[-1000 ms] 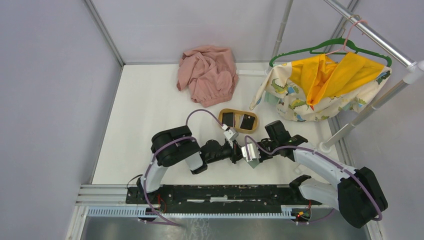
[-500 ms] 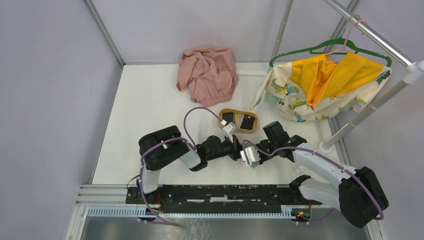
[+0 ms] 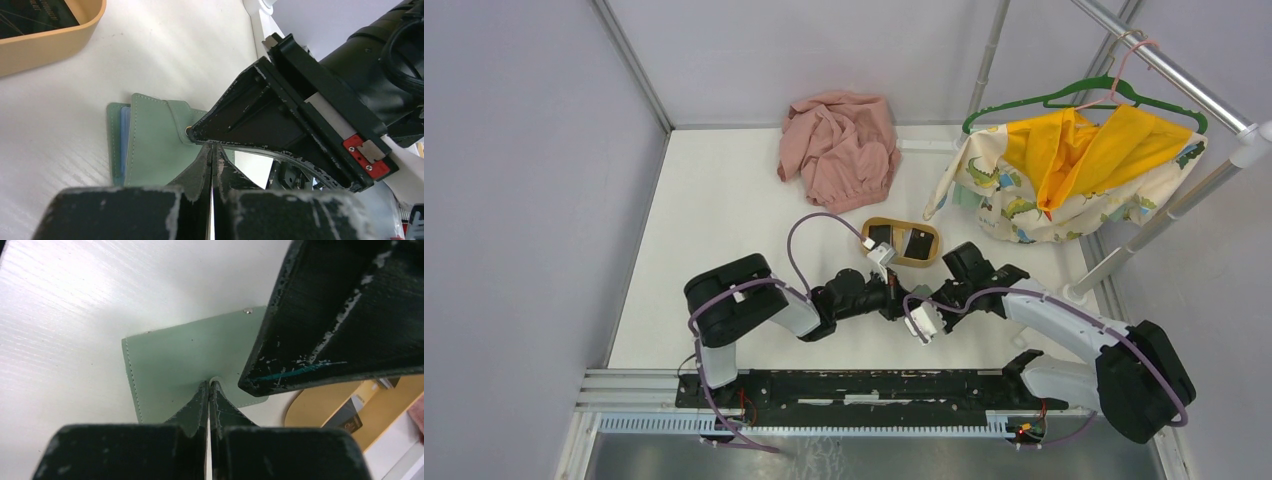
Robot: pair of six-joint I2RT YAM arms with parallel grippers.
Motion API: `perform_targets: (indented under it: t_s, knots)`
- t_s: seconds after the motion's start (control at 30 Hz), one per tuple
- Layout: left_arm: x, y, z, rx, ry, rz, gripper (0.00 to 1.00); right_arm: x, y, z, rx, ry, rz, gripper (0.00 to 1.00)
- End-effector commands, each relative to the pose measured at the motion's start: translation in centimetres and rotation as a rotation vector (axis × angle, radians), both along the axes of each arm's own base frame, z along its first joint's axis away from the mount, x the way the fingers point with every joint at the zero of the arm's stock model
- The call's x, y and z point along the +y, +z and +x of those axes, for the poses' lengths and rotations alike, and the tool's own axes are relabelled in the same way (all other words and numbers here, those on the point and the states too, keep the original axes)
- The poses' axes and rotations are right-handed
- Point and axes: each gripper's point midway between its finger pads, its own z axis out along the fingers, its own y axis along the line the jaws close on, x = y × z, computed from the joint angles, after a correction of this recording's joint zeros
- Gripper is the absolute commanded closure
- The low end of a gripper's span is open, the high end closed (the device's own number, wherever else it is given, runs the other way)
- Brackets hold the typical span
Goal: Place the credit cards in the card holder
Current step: Close the card holder at the center of the board, then reset both arms
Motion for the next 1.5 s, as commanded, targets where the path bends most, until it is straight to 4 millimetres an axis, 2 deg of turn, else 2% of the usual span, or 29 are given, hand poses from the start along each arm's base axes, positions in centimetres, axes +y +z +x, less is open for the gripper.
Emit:
perform_targets:
  t_s: [0.0,0.13,0.27,0.3,0.33,0.37,0.4,0.47,0.57,0.7,0.8,0.87,0.9,0.93,1.0,1.07,1.1,1.13,1.17,1.3,1.33,1.47]
  knots:
    - [0.6,1.3,-0.1,0.012,0.017,-0.024,0.97,-9.6,-5.7,-11.2,0.447,0.065,-0.429,1.0]
    - [0.9,1.0,-0.4,0.026,0.015,-0.019,0.97,-10.0,-5.7,-11.4,0.458,0.12,-0.453,1.0]
    - [0.9,1.2,-0.4,0.021,0.01,-0.023,0.96,-9.4,-5.8,-10.1,0.413,0.035,-0.439,1.0]
    - [0.8,1.3,-0.5,0.018,0.005,-0.027,0.96,-8.5,-5.5,-9.2,0.383,-0.007,-0.398,0.91]
    - [0.8,1.5,-0.5,0.015,0.005,-0.031,0.96,-7.4,-5.0,-8.0,0.347,-0.062,-0.347,0.77]
    - [0.9,1.5,-0.5,0.014,0.005,-0.031,0.95,-6.2,-4.3,-6.8,0.307,-0.095,-0.286,0.69]
    - [0.9,1.7,-0.5,0.011,0.005,-0.033,0.93,-4.8,-3.3,-5.7,0.284,-0.12,-0.217,0.57]
    - [1.0,2.1,-0.6,0.002,0.003,-0.036,0.92,-2.4,-1.0,-3.4,0.24,-0.196,-0.088,0.43]
    - [1.3,2.8,-0.5,-0.016,0.008,-0.04,0.89,0.5,2.6,-1.1,0.225,-0.239,0.072,0.34]
    - [2.4,4.0,-0.6,-0.062,0.023,-0.035,0.86,2.7,7.2,0.3,0.227,-0.25,0.246,0.3]
    - [3.5,5.1,-0.5,-0.132,0.031,-0.004,0.85,2.5,9.6,1.2,0.177,-0.258,0.308,0.23]
    - [4.4,6.1,-0.4,-0.193,0.037,0.043,0.83,1.8,11.4,2.5,0.102,-0.332,0.334,0.19]
    - [4.9,6.9,-0.1,-0.23,0.046,0.064,0.82,1.3,12.6,3.6,0.06,-0.396,0.364,0.14]
    - [5.5,7.5,0.1,-0.268,0.055,0.099,0.79,0.6,14.3,5.0,0.009,-0.488,0.42,0.04]
    - [6.8,9.6,0.6,-0.324,0.091,0.14,0.68,-1.3,18.2,8.1,-0.097,-0.731,0.548,0.02]
    - [8.8,12.1,1.5,-0.355,0.181,0.162,0.44,-4.2,22.6,10.4,-0.224,-1.006,0.695,0.02]
    - [10.0,13.4,2.0,-0.354,0.247,0.161,0.19,-5.3,24.5,10.7,-0.285,-1.066,0.749,0.02]
    - [11.5,15.2,2.2,-0.353,0.307,0.141,0.05,-5.8,26.1,10.6,-0.312,-1.087,0.787,0.02]
    - [12.7,16.7,2.4,-0.351,0.359,0.122,0.01,-5.9,27.7,10.4,-0.317,-1.097,0.809,0.02]
    - [16.4,22.0,2.3,-0.331,0.467,0.102,0.0,-4.9,31.5,8.7,-0.274,-1.035,0.891,0.02]
    - [17.0,24.1,2.1,-0.331,0.481,0.091,0.0,-4.7,32.5,8.2,-0.253,-1.041,0.933,0.02]
    - [19.5,27.0,1.3,-0.319,0.506,0.143,0.0,-6.5,36.5,7.4,-0.213,-1.204,1.132,0.02]
